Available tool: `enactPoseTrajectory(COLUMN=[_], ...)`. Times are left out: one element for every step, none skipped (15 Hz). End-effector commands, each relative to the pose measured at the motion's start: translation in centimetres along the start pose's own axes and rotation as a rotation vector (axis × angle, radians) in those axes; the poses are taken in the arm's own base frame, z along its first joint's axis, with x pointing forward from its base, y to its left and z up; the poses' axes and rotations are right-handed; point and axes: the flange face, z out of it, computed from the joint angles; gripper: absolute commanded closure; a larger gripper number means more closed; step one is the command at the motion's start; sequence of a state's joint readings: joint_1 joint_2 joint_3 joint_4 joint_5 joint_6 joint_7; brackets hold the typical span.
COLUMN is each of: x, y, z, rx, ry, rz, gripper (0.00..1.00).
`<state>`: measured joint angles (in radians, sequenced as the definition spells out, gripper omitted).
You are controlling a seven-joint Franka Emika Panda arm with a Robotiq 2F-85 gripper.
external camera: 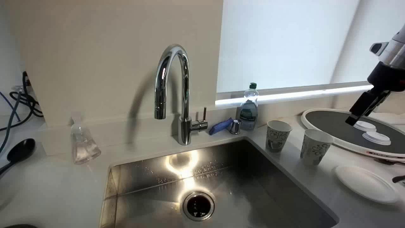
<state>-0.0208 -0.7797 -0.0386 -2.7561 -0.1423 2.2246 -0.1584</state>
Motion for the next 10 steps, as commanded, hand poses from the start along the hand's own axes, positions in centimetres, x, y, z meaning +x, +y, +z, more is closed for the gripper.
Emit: enactPoseTrajectory(x=[0.0, 0.0, 0.0, 0.0, 0.0, 0.0, 0.0, 0.6, 1.7, 2.4], y=[0.0, 0.0, 0.0, 0.0, 0.0, 0.0, 0.0, -0.4, -1.2, -1.8], z=[0.0, 0.1, 0.2, 0.2, 0.2, 0.2, 0.2, 0.4, 0.9, 1.1], rx=[0.001, 0.001, 0.001, 0.001, 0.001, 0.001, 0.001, 0.011, 0.015, 0.03], ry=[-0.002, -0.004, -0.005, -0.006, -0.006, -0.006, -0.006, -0.006, -0.013, -0.003], rz=[0.0, 0.0, 0.0, 0.0, 0.0, -0.001, -0.001, 0.0, -0.011, -0.013], gripper=[0.0, 0.0, 0.0, 0.0, 0.0, 0.0, 0.0, 0.0, 0.0, 0.0])
